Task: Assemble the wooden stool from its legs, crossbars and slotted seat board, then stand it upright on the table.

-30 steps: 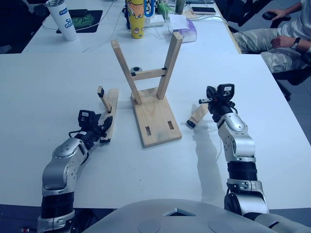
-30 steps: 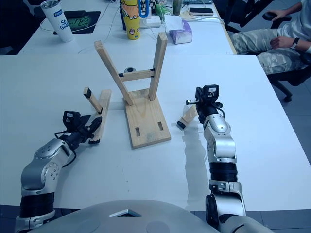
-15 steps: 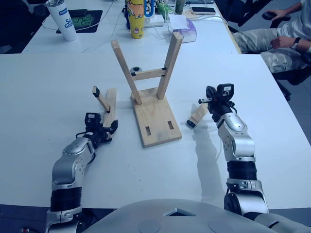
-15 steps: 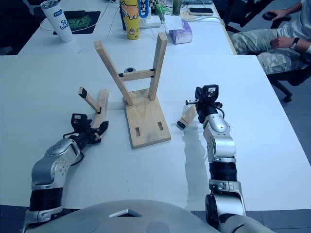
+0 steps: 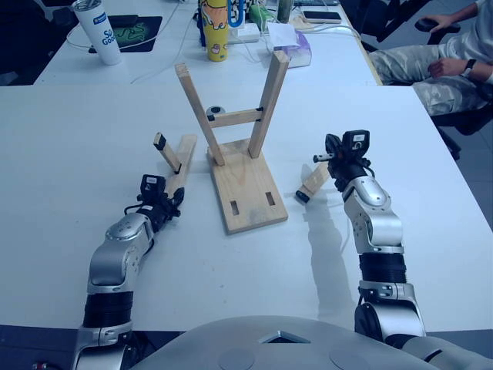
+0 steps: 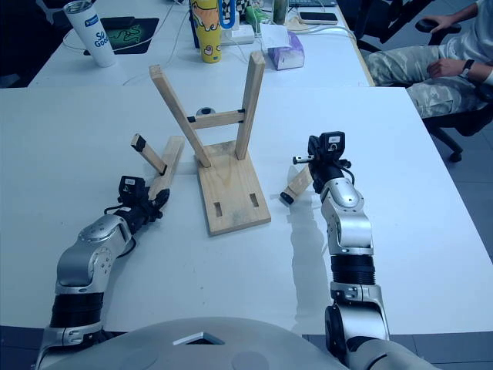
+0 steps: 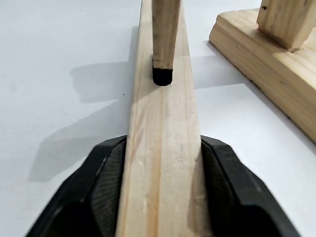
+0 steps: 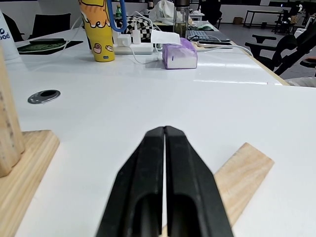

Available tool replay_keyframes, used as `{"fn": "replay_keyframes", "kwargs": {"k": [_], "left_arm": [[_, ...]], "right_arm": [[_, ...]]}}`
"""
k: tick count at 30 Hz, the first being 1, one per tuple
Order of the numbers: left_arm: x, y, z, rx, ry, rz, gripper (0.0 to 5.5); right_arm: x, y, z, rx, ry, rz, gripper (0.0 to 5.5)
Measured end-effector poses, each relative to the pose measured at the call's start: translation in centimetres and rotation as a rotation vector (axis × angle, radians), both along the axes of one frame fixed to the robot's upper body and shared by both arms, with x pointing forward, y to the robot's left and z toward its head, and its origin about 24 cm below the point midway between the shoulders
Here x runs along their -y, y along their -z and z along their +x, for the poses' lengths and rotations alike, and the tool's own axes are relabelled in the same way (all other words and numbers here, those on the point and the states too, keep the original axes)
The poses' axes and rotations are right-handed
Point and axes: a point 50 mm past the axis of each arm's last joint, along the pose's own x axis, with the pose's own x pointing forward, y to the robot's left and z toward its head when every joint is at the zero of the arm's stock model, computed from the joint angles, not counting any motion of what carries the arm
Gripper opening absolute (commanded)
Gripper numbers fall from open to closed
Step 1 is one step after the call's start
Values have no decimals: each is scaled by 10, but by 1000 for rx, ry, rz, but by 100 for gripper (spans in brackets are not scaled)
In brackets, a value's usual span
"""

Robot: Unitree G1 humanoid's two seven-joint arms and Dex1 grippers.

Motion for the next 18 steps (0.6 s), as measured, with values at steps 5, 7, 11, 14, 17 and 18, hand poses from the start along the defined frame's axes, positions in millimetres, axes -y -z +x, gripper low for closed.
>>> {"fn": "replay_keyframes", "kwargs": {"k": [5,7,11,14,17,18], "left_arm": [[-5,-2,3,53,-34,47,206],[-9,-9,6,114,-59,68,206],[-28,-47,22,373,-200,122,206],[-35,-96,29,630,-248,115,206],[-23,-133,31,798,-177,70,206],[-15,-144,31,845,-127,35,206]], "right_arm": [[0,-2,2,6,-2,0,0],[0,-5,5,14,-3,-1,0],[3,-32,18,68,-53,66,28],[-2,-78,31,127,-169,240,75],[-18,-133,35,214,-332,420,122],[-25,-151,33,232,-410,493,137]]}}
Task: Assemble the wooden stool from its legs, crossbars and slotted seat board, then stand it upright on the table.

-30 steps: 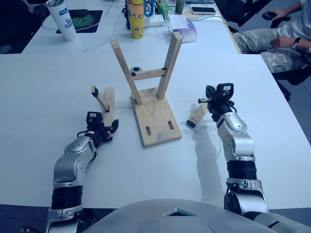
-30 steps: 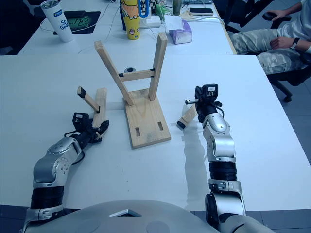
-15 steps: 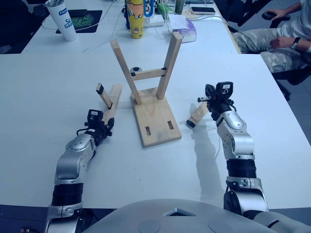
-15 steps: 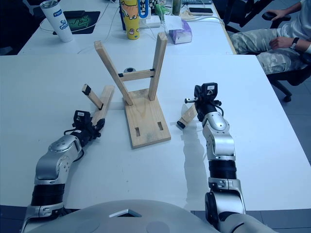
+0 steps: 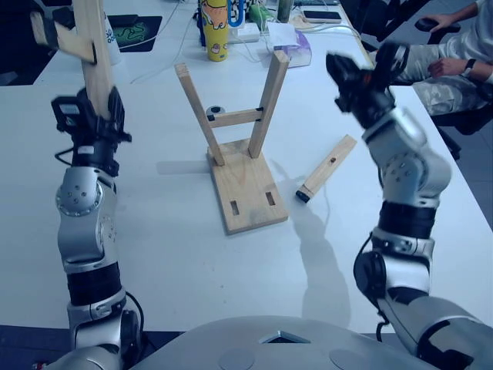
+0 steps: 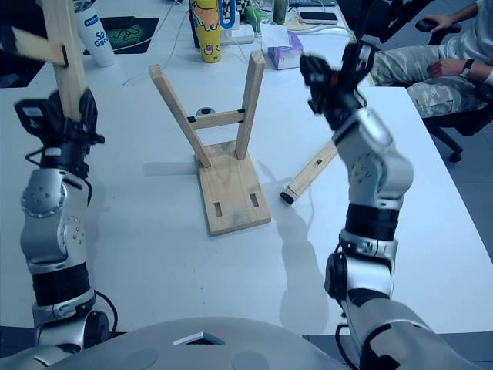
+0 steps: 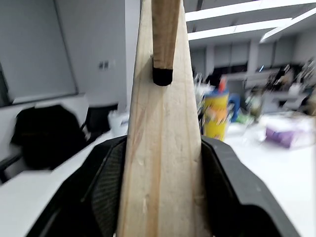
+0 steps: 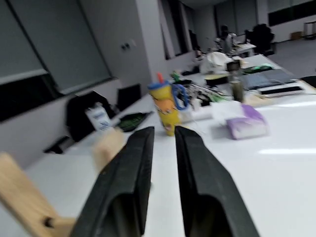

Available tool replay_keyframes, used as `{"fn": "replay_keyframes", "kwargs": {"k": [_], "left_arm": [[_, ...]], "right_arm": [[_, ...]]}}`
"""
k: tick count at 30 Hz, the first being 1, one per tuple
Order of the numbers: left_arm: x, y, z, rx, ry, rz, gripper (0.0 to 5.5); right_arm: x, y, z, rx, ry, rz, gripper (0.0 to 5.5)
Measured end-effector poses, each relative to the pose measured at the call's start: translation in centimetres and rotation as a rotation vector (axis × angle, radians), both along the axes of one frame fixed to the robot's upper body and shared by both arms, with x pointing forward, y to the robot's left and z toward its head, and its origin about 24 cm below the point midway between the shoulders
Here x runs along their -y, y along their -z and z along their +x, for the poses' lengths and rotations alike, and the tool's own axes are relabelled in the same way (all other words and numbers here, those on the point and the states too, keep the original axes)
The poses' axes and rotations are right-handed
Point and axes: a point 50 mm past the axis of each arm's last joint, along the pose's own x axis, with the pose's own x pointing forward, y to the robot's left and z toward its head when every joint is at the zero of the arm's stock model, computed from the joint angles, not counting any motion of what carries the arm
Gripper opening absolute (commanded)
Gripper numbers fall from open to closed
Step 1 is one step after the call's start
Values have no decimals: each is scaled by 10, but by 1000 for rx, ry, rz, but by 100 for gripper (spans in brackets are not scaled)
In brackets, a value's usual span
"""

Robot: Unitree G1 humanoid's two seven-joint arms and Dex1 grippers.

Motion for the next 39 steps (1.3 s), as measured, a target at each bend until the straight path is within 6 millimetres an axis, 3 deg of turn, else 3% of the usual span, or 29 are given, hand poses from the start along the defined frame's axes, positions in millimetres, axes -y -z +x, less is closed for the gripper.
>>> {"fn": "replay_keyframes", "kwargs": {"k": [3,6,14,19,26,39], "left_arm": [[26,-28,-5,116,201,-82,206],[53,-49,-14,184,457,-251,206],[80,-39,-21,39,794,-479,206],[98,-33,-26,-41,942,-450,206],[106,-33,-34,-95,1117,-499,206],[112,-26,-36,-191,1269,-572,206]], "right_arm": [[-17,-34,-11,38,-215,143,181],[-31,-43,-22,20,-408,234,225],[-28,-35,-34,-45,-605,370,353],[-22,-41,-44,-13,-709,389,426],[-12,-40,-44,-29,-784,439,532],[-25,-37,-47,-95,-919,454,540]]}}
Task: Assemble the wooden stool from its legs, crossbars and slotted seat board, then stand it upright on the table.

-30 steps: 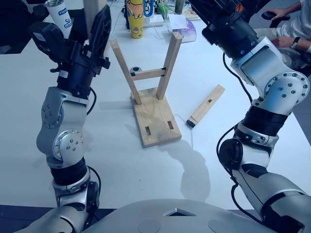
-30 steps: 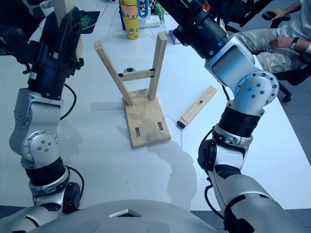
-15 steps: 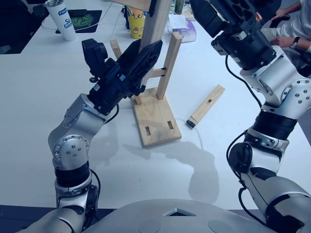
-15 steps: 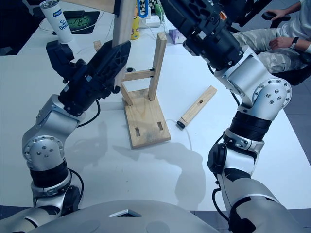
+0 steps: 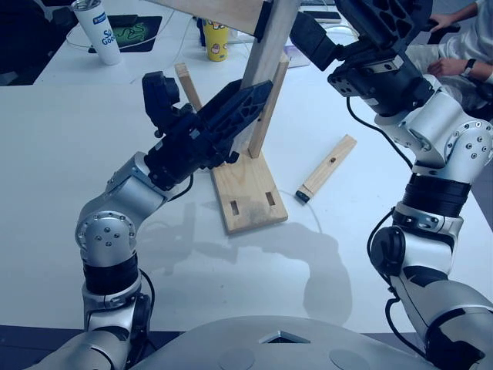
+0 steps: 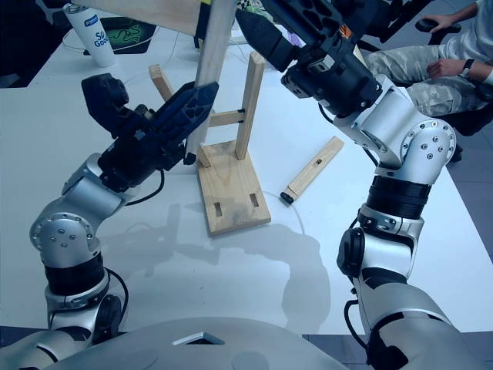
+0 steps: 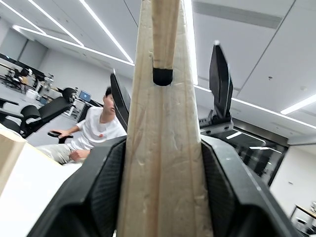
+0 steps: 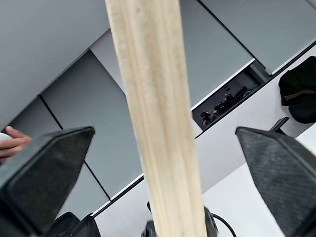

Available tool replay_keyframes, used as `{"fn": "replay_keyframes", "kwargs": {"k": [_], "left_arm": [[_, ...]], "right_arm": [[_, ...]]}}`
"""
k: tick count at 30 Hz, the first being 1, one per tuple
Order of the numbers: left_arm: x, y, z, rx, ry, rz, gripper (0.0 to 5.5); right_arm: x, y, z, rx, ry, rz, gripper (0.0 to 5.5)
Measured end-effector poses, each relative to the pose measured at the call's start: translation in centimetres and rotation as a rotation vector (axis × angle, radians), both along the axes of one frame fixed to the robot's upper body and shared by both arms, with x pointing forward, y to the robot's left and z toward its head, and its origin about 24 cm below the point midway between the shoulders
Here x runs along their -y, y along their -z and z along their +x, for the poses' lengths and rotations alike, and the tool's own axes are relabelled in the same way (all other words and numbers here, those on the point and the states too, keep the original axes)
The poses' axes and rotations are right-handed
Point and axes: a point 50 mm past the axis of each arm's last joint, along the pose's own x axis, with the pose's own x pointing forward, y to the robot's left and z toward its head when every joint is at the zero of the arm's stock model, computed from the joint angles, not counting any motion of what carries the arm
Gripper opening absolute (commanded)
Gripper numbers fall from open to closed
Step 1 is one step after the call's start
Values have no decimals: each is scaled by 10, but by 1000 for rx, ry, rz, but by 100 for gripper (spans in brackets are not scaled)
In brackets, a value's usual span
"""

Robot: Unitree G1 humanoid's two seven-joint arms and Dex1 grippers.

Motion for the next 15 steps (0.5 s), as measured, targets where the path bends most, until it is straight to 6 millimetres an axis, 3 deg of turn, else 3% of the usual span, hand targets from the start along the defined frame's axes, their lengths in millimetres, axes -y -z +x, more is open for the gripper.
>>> {"fn": "replay_keyframes", "kwargs": {"k": [15], "left_arm": [[4,5,0,-40,65,-17,206]], "right_arm": [[0,-5,-3,46,-8,9,308]]}}
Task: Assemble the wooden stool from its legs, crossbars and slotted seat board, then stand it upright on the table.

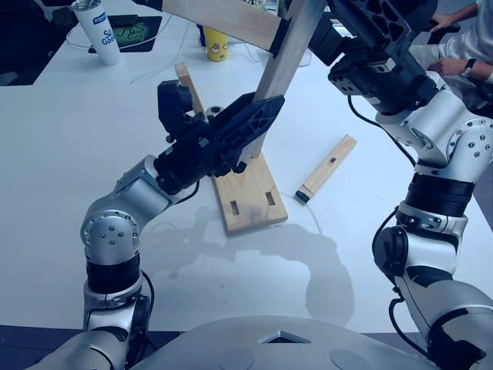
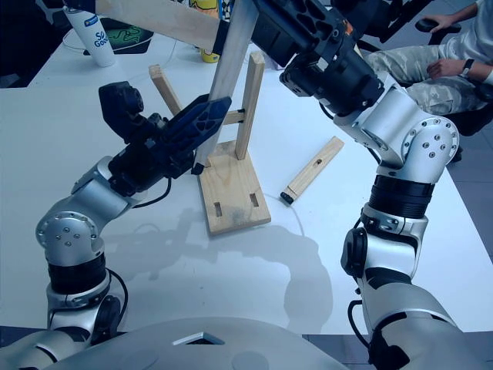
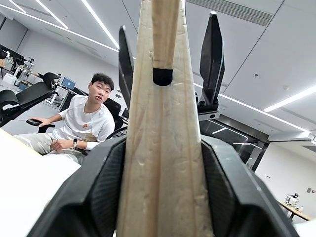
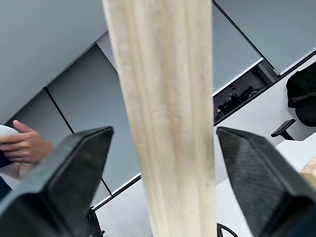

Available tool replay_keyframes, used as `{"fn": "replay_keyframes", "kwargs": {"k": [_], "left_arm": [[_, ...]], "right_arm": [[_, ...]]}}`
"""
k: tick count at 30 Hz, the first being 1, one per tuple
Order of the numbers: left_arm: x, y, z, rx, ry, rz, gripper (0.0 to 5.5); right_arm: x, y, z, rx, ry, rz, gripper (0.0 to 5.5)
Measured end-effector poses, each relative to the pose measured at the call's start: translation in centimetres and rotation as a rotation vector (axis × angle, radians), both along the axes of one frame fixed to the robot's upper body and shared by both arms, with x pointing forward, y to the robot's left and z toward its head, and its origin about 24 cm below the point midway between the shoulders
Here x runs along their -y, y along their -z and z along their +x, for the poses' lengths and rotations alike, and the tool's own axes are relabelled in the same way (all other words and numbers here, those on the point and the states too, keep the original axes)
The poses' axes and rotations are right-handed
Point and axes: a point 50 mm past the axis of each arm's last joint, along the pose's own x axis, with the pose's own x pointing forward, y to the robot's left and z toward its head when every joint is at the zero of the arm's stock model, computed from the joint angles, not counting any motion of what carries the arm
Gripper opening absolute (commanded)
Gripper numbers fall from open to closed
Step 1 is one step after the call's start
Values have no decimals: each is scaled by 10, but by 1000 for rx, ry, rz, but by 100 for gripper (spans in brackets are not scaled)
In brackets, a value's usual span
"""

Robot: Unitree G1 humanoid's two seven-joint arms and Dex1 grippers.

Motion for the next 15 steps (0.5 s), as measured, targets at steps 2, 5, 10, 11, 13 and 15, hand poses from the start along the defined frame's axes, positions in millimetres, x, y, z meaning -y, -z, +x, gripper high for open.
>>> {"fn": "replay_keyframes", "kwargs": {"k": [2,5,10,11,13,15], "left_arm": [[0,1,0,-4,9,-8,206],[0,1,-1,-5,15,-13,206],[1,2,-2,-6,28,-14,206],[2,2,-2,-6,31,-13,206],[2,2,-2,-5,33,-8,206],[1,3,-2,-4,33,4,206]], "right_arm": [[-1,0,0,-1,2,-5,279],[-1,1,1,0,6,-13,234],[-1,0,0,21,18,-33,213],[-1,0,0,27,21,-39,213],[-1,0,0,37,21,-44,212],[-1,1,0,51,23,-59,211]]}}
